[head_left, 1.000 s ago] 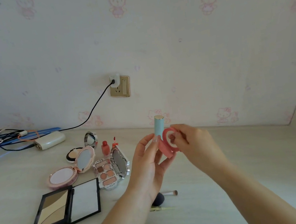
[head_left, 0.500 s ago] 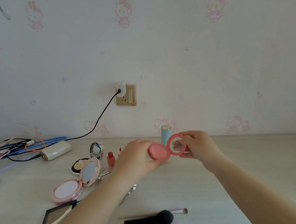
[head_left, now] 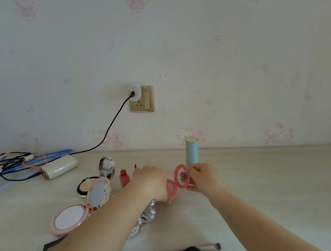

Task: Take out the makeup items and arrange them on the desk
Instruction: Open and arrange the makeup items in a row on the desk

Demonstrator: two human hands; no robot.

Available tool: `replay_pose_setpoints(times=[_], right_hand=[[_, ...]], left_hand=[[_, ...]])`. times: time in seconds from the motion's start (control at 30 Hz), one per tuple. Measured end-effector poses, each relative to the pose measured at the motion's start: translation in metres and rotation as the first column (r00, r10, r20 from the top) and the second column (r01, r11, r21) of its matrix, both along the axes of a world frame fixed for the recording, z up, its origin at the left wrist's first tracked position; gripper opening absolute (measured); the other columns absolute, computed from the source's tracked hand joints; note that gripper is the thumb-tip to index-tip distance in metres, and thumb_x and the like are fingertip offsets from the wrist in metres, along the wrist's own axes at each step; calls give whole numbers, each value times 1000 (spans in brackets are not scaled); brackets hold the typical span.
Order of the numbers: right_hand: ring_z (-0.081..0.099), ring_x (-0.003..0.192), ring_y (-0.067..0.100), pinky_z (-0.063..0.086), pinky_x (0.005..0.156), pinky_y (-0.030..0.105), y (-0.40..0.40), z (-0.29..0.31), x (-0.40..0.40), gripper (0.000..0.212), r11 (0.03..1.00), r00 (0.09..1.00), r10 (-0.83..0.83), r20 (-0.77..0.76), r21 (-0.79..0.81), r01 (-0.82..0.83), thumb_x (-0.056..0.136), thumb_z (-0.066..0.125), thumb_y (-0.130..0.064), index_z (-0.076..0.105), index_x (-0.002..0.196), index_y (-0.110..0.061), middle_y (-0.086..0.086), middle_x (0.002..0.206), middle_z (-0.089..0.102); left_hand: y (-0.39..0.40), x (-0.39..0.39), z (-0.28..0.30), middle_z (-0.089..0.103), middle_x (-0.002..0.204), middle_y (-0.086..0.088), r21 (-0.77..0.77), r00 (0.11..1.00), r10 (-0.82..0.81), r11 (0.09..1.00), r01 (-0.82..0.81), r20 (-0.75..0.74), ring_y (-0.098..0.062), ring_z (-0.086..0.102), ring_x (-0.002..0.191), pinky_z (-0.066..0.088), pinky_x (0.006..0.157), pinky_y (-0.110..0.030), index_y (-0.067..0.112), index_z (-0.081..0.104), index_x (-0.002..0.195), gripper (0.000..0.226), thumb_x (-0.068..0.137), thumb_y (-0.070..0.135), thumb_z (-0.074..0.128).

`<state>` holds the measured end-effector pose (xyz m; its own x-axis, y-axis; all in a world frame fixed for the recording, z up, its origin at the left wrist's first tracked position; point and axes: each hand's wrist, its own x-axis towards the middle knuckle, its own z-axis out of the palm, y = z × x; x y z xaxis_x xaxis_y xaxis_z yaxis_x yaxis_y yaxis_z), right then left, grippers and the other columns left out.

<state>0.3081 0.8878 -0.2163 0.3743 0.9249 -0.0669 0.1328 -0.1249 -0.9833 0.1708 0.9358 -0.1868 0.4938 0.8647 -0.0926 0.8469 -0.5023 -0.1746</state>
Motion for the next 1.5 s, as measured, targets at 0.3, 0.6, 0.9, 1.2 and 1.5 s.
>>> replay_pose_setpoints(times=[0.3,0.6,0.9,1.2,1.5], right_hand=[[70,84,26,57,81,44,9,-17,-2,24,1000,999,1,42,-20,0,93,55,-21,68,73,-17,7,82,72],[70,87,26,54,87,47,14,-25,2,26,998,998,-8,54,-64,11,92,55,-28,68,71,-21,3,83,74],[69,86,14,58,73,34,0,-17,20,18,999,997,21,74,-52,-17,96,47,-22,64,97,-15,6,97,71],[62,86,14,54,76,32,-11,6,41,28,996,925,-87,370,61,69,91,55,-33,59,116,-23,-8,93,63],[57,113,10,45,91,27,15,18,36,49,985,936,-62,347,172,2,87,63,-23,45,133,-24,-6,121,60]], left_hand=[[7,11,-11,60,115,-3,42,981,-19,999,27,-195,-24,47,113,29,96,-39,21,62,104,32,82,44,58],[11,14,-9,60,116,-3,-53,970,-13,999,0,-243,-25,48,113,31,94,-37,20,60,109,36,82,43,56],[12,12,-7,60,113,-4,-48,984,-6,999,-2,-177,-26,49,112,32,93,-39,18,60,103,37,83,49,52],[23,27,0,55,133,8,-16,885,8,1000,-1,466,-18,47,125,33,101,-39,27,44,135,64,81,60,55],[28,60,-1,64,115,9,-159,770,116,987,-19,627,-17,58,109,43,92,-36,26,58,117,48,77,52,64]])
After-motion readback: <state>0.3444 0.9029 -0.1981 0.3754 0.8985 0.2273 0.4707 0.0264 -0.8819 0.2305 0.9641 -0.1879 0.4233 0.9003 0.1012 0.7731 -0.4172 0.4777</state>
